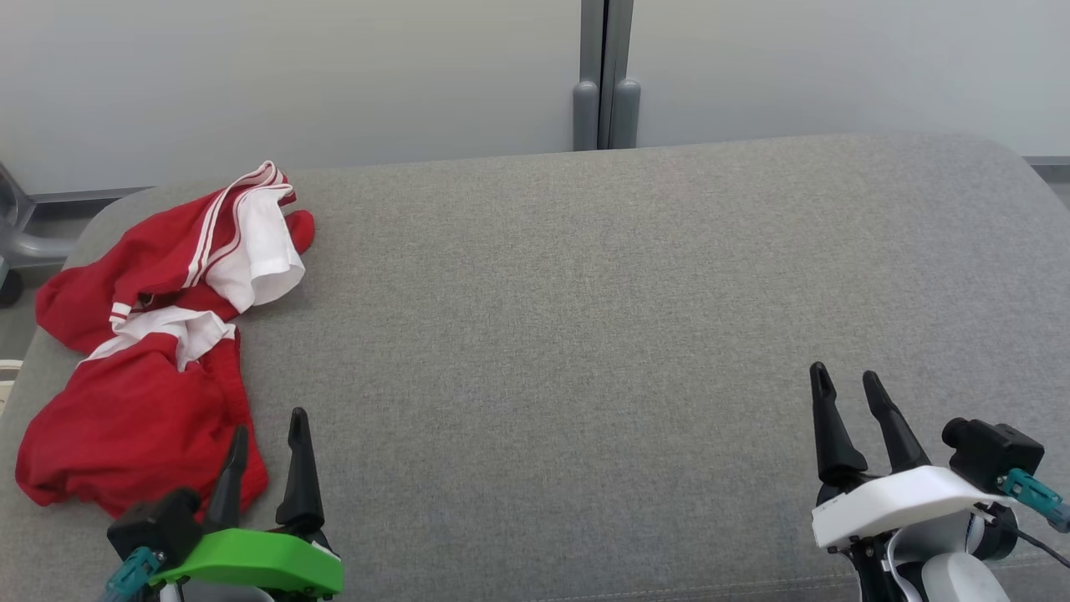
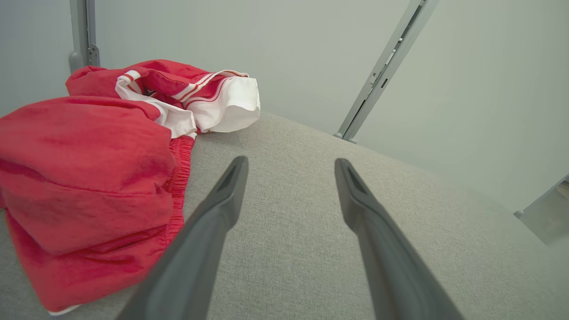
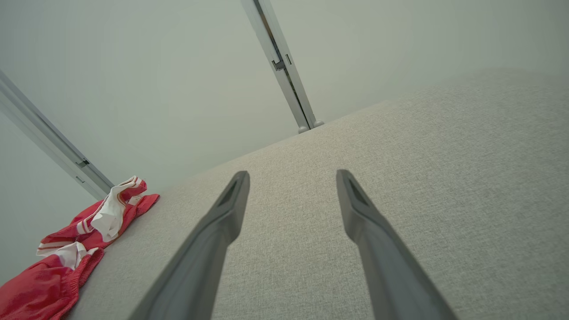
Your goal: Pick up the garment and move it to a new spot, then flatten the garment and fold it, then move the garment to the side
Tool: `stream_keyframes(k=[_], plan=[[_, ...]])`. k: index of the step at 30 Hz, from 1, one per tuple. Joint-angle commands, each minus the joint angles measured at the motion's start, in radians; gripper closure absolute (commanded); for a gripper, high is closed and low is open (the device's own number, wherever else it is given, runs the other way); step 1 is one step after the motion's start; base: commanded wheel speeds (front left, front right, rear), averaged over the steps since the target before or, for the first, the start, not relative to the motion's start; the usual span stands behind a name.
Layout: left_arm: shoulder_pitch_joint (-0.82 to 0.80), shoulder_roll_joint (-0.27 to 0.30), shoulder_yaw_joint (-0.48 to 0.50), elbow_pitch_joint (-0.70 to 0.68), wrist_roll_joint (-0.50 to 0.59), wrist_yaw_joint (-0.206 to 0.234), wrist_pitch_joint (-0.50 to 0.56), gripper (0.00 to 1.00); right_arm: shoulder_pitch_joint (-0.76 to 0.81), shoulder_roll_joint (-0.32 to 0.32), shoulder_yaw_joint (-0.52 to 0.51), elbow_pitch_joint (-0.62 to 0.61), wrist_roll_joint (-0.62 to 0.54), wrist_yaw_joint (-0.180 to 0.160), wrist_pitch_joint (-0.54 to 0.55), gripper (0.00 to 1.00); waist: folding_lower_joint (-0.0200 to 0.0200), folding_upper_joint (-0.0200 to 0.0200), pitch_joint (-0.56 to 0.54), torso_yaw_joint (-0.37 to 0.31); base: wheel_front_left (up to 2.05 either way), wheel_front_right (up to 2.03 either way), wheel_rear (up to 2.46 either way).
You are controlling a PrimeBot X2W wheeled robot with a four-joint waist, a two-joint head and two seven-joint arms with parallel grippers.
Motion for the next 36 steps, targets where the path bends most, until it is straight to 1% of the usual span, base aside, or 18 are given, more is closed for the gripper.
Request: stream_keyframes(k=[1,17,26,36], plan=[[0.000,0.012,-0.002,-0.004,0.032,0.004,-0.010,0.00,-0.004,-0.006,0.005,-0.005,-0.034,0.000,-0.012,0.00,0.0000,0.0000,0.000,0.000,0.00,0.00,0.00],[0.015,0.015,-0.009,0.033,0.153,0.010,-0.041,0.00,-0.002,-0.007,0.026,0.018,-0.168,0.000,-0.056,0.00,0.0000,0.0000,-0.008,0.001,0.00,0.00,0.00],[0.026,0.015,-0.016,0.050,0.200,0.015,-0.053,0.00,0.009,-0.008,0.030,0.027,-0.235,0.000,-0.078,0.00,0.0000,0.0000,-0.018,0.000,0.00,0.00,0.00],[0.044,0.020,-0.019,0.054,0.242,0.021,-0.062,0.00,0.017,-0.008,0.037,0.047,-0.284,0.001,-0.100,0.00,0.0000,0.0000,-0.028,0.003,0.00,0.00,0.00]])
